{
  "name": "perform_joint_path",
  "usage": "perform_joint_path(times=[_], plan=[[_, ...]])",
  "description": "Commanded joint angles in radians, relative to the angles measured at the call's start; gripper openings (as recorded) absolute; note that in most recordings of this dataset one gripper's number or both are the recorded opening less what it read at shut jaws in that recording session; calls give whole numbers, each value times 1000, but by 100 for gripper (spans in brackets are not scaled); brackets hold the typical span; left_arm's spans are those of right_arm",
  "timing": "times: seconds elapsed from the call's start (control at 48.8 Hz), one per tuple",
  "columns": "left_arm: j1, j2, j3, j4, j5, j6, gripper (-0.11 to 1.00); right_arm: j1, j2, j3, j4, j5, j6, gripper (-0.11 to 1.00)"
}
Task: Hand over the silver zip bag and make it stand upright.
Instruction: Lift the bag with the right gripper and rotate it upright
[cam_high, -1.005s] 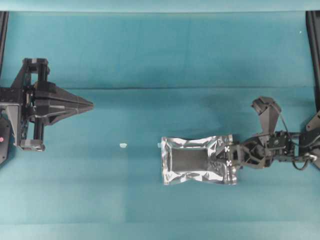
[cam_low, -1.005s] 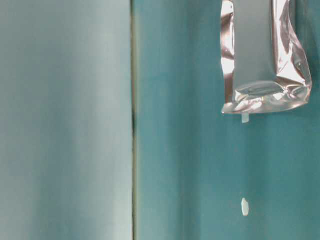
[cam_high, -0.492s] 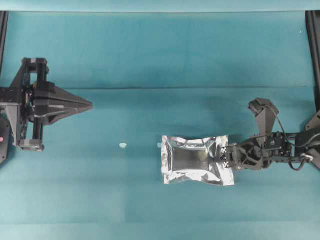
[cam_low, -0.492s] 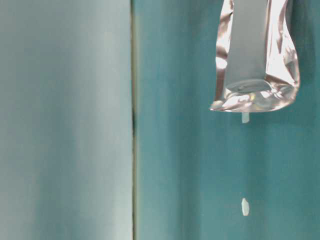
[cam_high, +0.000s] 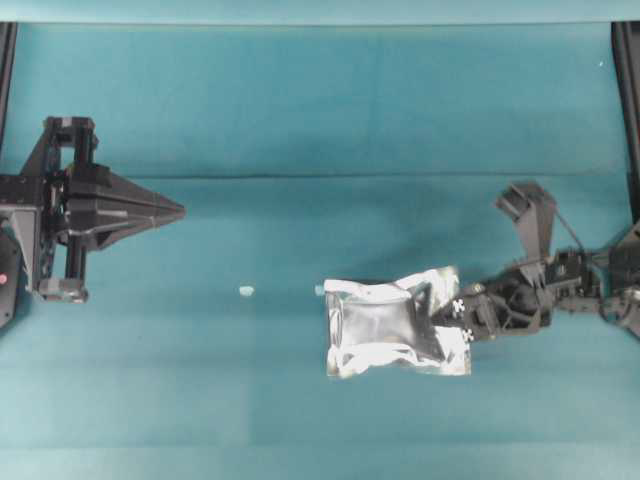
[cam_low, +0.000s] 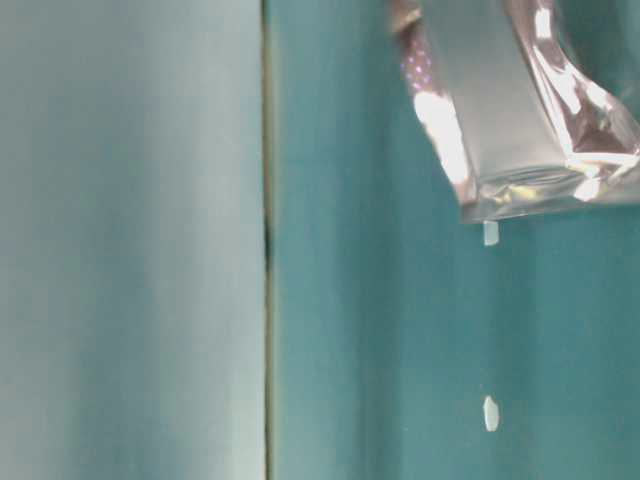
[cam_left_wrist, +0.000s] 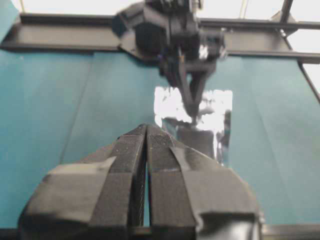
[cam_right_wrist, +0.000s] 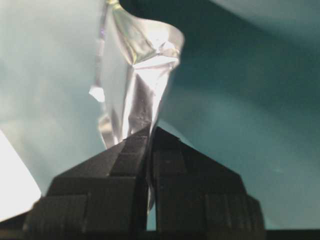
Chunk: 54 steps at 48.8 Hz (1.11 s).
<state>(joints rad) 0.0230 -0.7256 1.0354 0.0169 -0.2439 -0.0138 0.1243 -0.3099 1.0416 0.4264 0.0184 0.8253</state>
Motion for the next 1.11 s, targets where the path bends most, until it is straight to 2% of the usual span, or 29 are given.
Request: perform_joint_path(times=[0.0,0.144,0.308,0.431,0.574,0.8,0.861,1.087], plan=[[-2,-2,-9,2,-5,-2,-1,-55,-61,-87,-29,189,-101,1],[-2,-2,-8,2,-5,-2,-1,-126,-106,-199,-63,469,-227,1],[-2,-2,-6,2,-5,-2,-1,-153,-109,-302,-123,673,-314,1],[-2,-3,-6,2,-5,-12,-1,-153,-86,-379,-179,778,-359,1],[-2,-3,2,2,-5,-44,-1,-152,-28,-471,-204,856,-419,1],[-2,-15,14,2,-5,-71,-1,-130,123,-646,-250,980,-568,1],[-2,-21,18,0,-5,-71,-1,-127,170,-718,-279,1040,-614,1],[0,-37,32,2,31,-72,-1,-123,307,-933,-410,1177,-710,1]])
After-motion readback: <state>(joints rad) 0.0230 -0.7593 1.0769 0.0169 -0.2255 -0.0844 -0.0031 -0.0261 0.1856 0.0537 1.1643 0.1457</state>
